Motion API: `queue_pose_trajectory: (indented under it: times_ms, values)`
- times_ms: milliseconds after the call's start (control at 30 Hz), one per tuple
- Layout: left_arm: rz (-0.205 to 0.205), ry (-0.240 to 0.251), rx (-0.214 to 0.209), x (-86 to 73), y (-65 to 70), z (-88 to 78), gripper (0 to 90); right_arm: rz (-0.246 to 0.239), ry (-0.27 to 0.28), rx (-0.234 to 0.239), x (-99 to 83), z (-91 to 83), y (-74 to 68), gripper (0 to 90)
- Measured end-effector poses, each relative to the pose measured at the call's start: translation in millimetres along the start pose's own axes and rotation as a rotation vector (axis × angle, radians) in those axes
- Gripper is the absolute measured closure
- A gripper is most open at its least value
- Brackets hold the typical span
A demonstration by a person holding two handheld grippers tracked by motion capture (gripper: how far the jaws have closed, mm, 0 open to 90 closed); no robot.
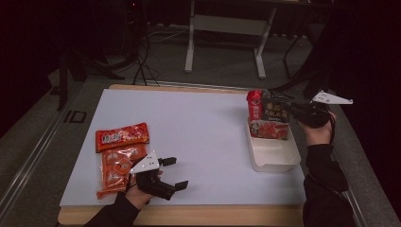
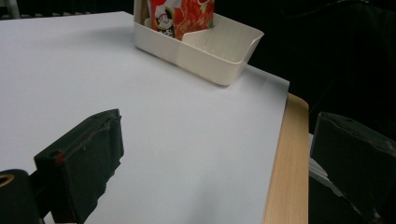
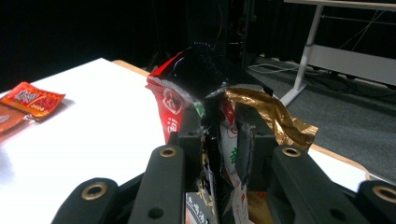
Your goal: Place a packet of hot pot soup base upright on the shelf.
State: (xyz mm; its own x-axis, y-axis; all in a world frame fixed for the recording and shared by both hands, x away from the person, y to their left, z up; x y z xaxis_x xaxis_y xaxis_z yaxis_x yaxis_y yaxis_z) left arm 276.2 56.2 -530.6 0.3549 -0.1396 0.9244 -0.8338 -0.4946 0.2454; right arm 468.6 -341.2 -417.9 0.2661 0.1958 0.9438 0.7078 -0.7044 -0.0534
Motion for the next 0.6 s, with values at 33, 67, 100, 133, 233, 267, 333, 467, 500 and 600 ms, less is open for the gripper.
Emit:
queue_pose_trajectory:
  times_ms: [33, 67, 100, 133, 233, 267, 333, 467, 500, 600]
  values:
    - [0.001, -0.002, -0.001, -0.3, -0.1, 0.0, 2.9, 0.003, 0.004, -0.003, -0.7, -0.9, 0.0, 73.9]
    - [0.000, -0.003, -0.002, -0.5, -0.3, -0.1, 2.9, 0.004, 0.011, -0.003, -1.6, -2.2, -0.2, 73.8]
    - [-0.001, -0.006, -0.003, -0.9, -0.6, 0.0, 2.9, 0.003, 0.017, -0.002, -2.4, -2.8, 0.0, 73.8]
    - [-0.002, -0.006, -0.003, -1.2, -0.7, 0.1, 2.9, 0.008, 0.018, 0.003, -4.5, -3.8, 0.3, 73.6]
    - [-0.008, -0.005, -0.002, -1.7, -1.0, 0.5, 3.0, 0.019, 0.003, 0.003, -12.7, -5.3, 2.5, 73.4]
    - [-0.007, -0.009, -0.003, -2.0, -1.2, 0.6, 3.0, 0.029, -0.004, 0.009, -17.4, -5.3, 3.3, 73.2]
    - [-0.003, -0.009, -0.001, -2.2, -1.4, 1.3, 2.9, 0.040, 0.014, 0.013, -25.4, -7.9, 5.6, 73.0]
    - [-0.005, -0.001, -0.003, -2.0, -0.1, 2.8, 2.9, 0.062, 0.024, -0.011, -37.2, -17.4, 12.3, 72.8]
    - [-0.004, 0.000, -0.008, -1.9, 0.9, 3.2, 2.9, 0.069, 0.020, -0.019, -39.8, -19.7, 14.2, 72.8]
    - [0.005, -0.002, -0.012, -1.7, 1.7, 3.4, 3.0, 0.093, 0.020, -0.021, -45.2, -24.9, 17.4, 71.6]
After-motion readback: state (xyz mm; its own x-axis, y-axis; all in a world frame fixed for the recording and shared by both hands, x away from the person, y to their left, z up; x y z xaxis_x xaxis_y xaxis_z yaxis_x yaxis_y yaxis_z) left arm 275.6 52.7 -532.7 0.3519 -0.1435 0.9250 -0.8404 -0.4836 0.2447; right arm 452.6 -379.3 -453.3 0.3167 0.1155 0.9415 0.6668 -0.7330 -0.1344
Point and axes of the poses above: each handheld gripper's, and its own axes: z roughly forward along the jaws, x roughly out of its top, y roughly to its right, the point moved 7 cm from there along z, roughly forward along the jaws, and after that the axes turned 2 degrees about x, right-handed, at the moved point
